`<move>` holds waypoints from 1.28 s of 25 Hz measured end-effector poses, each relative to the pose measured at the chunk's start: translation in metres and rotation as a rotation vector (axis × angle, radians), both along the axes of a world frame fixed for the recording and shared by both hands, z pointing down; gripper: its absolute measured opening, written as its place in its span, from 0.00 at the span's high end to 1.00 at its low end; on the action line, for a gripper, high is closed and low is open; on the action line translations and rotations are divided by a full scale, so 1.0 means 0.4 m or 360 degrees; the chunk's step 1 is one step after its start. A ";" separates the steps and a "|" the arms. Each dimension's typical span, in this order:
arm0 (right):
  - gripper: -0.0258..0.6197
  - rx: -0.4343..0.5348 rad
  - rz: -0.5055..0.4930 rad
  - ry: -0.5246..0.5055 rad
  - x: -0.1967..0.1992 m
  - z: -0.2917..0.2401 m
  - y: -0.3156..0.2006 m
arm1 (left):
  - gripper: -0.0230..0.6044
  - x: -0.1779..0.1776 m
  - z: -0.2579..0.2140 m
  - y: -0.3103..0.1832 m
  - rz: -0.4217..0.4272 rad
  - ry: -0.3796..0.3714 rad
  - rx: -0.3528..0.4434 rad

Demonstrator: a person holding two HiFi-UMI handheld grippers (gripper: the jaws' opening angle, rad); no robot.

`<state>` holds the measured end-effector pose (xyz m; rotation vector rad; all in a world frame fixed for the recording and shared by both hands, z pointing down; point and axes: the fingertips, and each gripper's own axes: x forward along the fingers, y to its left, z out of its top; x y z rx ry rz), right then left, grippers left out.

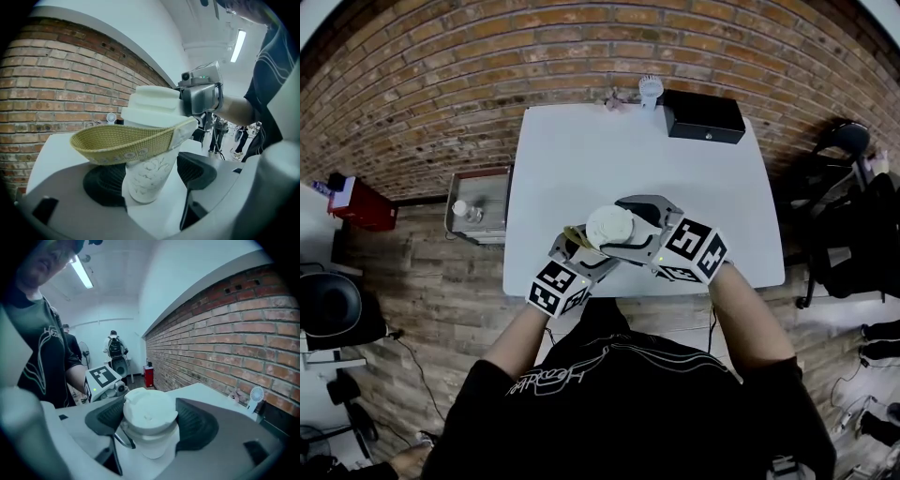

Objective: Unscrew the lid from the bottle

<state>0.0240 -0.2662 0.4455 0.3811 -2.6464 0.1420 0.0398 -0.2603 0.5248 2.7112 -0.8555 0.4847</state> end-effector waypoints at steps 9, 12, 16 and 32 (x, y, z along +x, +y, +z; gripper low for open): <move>0.44 0.0005 -0.0612 0.0141 -0.001 0.005 0.021 | 0.39 0.003 -0.001 0.006 0.0060 -0.0015 0.0004; 0.44 -0.0001 -0.0687 0.0172 -0.004 0.005 0.025 | 0.39 0.003 -0.001 0.007 0.0072 -0.0015 -0.0002; 0.43 -0.0010 -0.0669 0.0115 -0.009 0.001 0.025 | 0.39 0.001 0.000 0.008 0.0074 -0.0011 -0.0014; 0.27 0.0075 0.0093 -0.0079 -0.002 -0.018 -0.005 | 0.39 0.002 0.004 0.006 0.0071 -0.0013 -0.0005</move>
